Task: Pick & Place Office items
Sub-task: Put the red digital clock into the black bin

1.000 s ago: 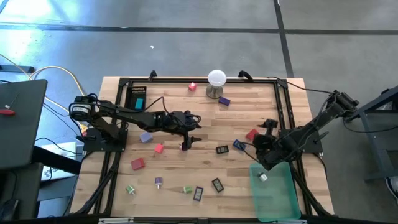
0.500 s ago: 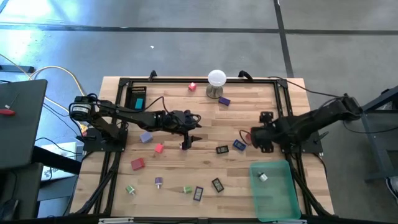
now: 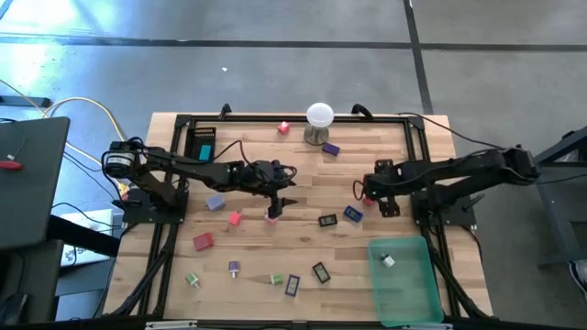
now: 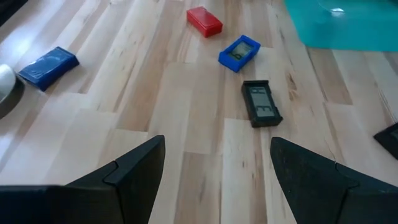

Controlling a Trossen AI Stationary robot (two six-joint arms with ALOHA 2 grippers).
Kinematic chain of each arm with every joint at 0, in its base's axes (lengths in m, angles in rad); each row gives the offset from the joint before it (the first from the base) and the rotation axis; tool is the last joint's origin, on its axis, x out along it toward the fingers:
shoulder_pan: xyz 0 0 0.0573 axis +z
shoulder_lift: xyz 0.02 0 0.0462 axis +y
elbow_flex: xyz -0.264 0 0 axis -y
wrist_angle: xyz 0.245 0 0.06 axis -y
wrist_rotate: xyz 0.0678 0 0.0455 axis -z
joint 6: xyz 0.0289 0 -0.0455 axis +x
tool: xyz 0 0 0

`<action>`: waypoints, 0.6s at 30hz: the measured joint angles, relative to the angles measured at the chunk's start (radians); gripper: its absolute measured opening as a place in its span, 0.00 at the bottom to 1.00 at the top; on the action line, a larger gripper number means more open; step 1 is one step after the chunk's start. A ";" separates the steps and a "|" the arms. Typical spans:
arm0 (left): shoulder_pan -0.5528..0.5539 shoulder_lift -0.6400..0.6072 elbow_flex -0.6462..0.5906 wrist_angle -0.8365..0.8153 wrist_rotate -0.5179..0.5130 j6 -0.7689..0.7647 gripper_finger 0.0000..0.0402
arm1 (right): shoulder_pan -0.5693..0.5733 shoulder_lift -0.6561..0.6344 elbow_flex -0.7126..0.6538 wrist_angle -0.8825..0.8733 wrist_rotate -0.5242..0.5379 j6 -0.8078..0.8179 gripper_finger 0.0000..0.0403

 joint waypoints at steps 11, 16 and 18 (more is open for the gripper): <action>0.016 0.000 0.000 -0.058 0.000 -0.048 0.71 | -0.084 0.004 -0.020 0.046 -0.136 -0.112 0.94; 0.016 0.000 0.000 -0.069 0.000 -0.053 0.71 | -0.085 0.004 -0.020 0.051 -0.134 -0.193 0.93; 0.016 0.000 0.000 -0.070 0.000 -0.047 0.71 | -0.085 0.004 -0.020 0.051 -0.131 -0.194 0.93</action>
